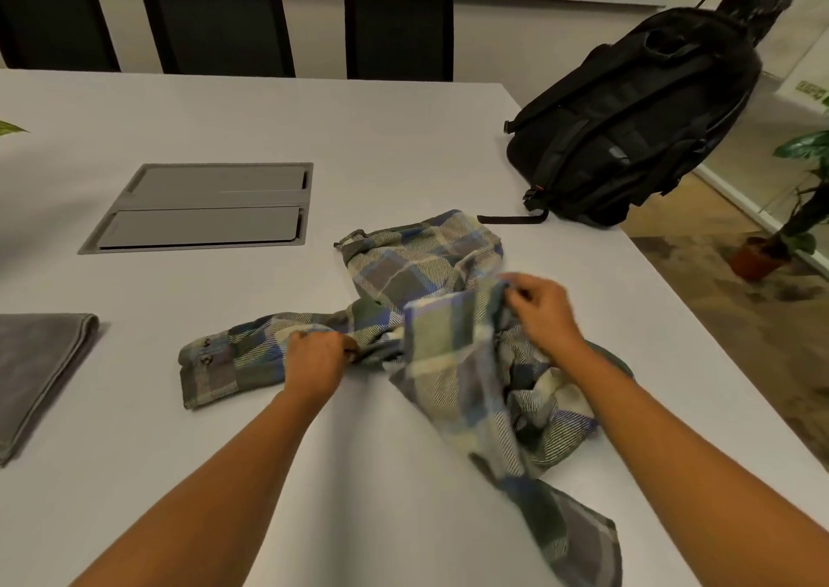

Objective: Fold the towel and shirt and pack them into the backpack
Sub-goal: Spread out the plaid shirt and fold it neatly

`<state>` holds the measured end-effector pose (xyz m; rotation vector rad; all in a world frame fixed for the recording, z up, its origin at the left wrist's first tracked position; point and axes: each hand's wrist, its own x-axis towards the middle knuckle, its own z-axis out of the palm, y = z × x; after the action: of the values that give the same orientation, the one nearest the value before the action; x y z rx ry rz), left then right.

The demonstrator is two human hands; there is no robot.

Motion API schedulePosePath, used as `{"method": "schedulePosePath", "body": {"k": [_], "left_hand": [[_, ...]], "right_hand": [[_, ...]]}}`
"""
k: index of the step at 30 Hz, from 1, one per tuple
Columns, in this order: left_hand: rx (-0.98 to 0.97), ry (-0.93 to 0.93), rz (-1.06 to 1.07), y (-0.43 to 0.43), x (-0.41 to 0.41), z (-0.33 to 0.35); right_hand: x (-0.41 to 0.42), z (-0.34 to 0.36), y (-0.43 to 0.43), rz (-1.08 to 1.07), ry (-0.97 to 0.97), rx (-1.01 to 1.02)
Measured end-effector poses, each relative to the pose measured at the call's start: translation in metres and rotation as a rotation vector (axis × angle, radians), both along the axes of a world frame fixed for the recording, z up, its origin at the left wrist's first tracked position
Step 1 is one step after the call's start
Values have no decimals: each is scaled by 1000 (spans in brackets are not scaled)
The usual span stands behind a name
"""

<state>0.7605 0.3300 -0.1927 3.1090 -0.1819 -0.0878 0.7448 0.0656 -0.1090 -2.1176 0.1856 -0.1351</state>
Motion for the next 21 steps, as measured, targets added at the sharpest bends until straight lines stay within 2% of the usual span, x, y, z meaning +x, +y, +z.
{"method": "schedulePosePath", "body": {"k": [3,8,10,11,12,14,15,18,21], "left_hand": [[-20,-81,54,12,0,-1],[32,-164,250,45,1,7],[39,-180,340,66,7,15],[26,-196,393,81,10,19],[-1,-219,450,98,12,24],[-43,-271,537,133,14,31],[-37,-267,556,145,12,33],[-119,-233,515,147,12,33],[-312,-226,379,106,12,31]], "right_hand": [[10,-7,-50,-363,-34,237],[10,-19,-83,-662,-42,608],[12,-18,-90,-798,16,704],[11,-14,-95,-885,88,651],[10,-16,-107,-909,132,469],[10,-15,-124,-862,32,710],[9,-14,-128,-830,23,644],[5,-17,-118,-788,75,240],[5,-11,-69,-586,-134,-144]]}}
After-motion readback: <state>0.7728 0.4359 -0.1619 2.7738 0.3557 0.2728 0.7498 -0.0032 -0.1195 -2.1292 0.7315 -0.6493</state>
